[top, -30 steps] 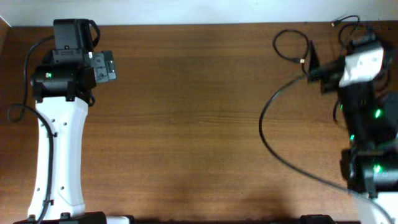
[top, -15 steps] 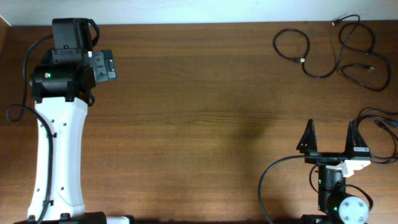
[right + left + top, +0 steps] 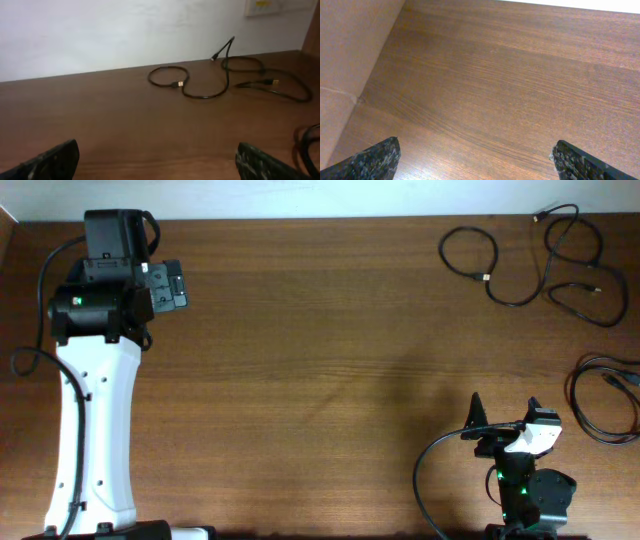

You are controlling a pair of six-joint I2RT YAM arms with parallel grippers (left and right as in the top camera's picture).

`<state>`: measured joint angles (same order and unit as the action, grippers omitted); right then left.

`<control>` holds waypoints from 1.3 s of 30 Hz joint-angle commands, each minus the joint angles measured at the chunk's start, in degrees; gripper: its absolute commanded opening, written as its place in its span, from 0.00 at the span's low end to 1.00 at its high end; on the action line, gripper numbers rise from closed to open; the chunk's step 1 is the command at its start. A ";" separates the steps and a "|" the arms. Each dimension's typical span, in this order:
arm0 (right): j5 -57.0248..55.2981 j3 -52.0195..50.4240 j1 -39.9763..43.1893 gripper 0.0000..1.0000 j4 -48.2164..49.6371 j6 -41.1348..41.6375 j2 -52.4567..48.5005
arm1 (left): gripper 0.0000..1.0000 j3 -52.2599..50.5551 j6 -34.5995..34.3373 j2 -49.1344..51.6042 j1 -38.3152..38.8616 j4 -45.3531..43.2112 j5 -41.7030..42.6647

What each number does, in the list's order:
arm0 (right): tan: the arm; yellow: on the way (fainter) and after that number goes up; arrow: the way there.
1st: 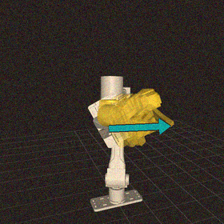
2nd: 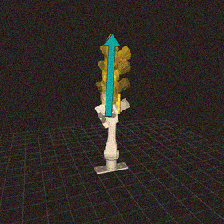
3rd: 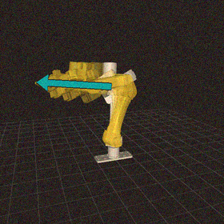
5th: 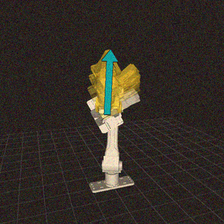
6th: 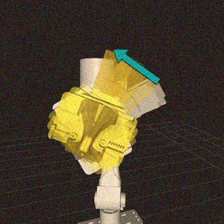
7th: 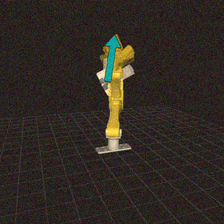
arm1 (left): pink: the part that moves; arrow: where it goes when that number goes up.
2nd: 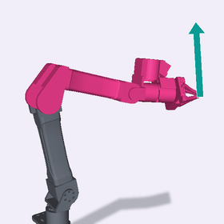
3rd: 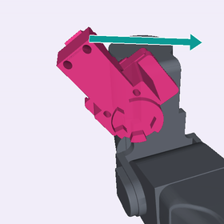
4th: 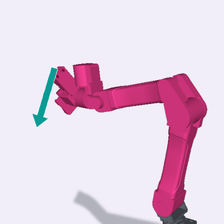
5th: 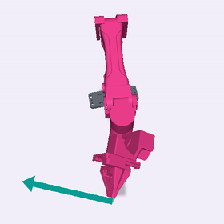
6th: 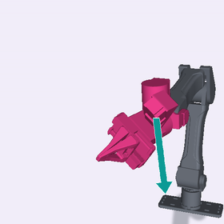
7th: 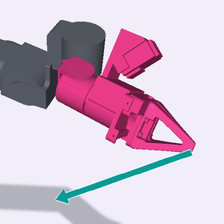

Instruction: Untangle cables

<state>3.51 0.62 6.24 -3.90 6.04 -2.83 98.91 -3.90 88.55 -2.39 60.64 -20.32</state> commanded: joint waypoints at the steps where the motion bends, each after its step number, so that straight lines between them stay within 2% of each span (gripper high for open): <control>1: 0.52 -0.28 0.17 0.99 -0.35 0.44 0.48 | 0.99 0.57 0.92 -0.70 -0.07 -0.07 0.00; 11: 0.52 -0.28 0.17 0.99 -0.35 0.44 0.48 | 0.99 0.57 0.94 -0.70 -0.07 0.63 -0.46; 13: 0.52 -0.28 0.17 0.99 -0.35 0.44 0.48 | 0.99 0.55 0.90 -1.42 0.00 -2.21 1.92; 15: 0.52 -0.28 0.17 0.99 -0.35 0.44 0.48 | 0.99 -0.92 0.90 -4.15 0.00 -10.82 7.23; 17: 0.52 -0.28 0.17 0.99 -0.35 0.44 0.48 | 0.99 -8.22 0.85 -10.54 0.17 -21.92 9.99; 20: 0.52 -0.28 0.17 0.99 -0.35 0.44 0.48 | 0.99 -26.29 0.66 -24.74 0.52 -36.72 12.66; 22: 0.52 -0.28 0.17 0.99 -0.35 0.44 0.48 | 0.99 -39.93 0.66 -35.39 0.52 -49.70 15.02; 25: 0.52 -0.28 0.17 0.99 -0.35 0.44 0.48 | 0.99 -54.25 0.63 -47.47 0.52 -61.88 15.21; 29: 0.52 -0.28 0.17 0.99 -0.35 0.44 0.48 | 0.99 -70.95 -0.04 -58.62 0.52 -76.91 18.78; 31: 0.52 -0.28 0.17 0.99 -0.35 0.44 0.48 | 0.99 -84.13 -2.38 -64.59 0.52 -90.82 20.15; 32: 0.52 -0.28 0.17 0.99 -0.35 0.44 0.48 | 0.99 -88.59 -2.60 -66.77 0.52 -95.10 20.15; 33: 0.52 -0.28 0.17 0.99 -0.35 0.44 0.48 | 0.99 -92.11 -2.58 -68.98 0.52 -96.78 20.15; 35: 0.52 -0.28 0.17 0.99 -0.35 0.44 0.48 | 0.99 -96.24 -2.54 -73.46 0.50 -93.85 20.13; 37: 0.52 -0.28 0.17 0.99 -0.35 0.44 0.48 | 0.99 -96.41 -2.54 -75.78 0.46 -87.38 20.13; 39: 0.52 -0.28 0.17 0.99 -0.35 0.44 0.48 | 0.99 -96.41 -2.54 -80.52 0.48 -76.87 20.13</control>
<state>3.51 0.62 6.24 -3.90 6.07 -2.81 3.11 -5.82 12.71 -1.96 -23.22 -0.80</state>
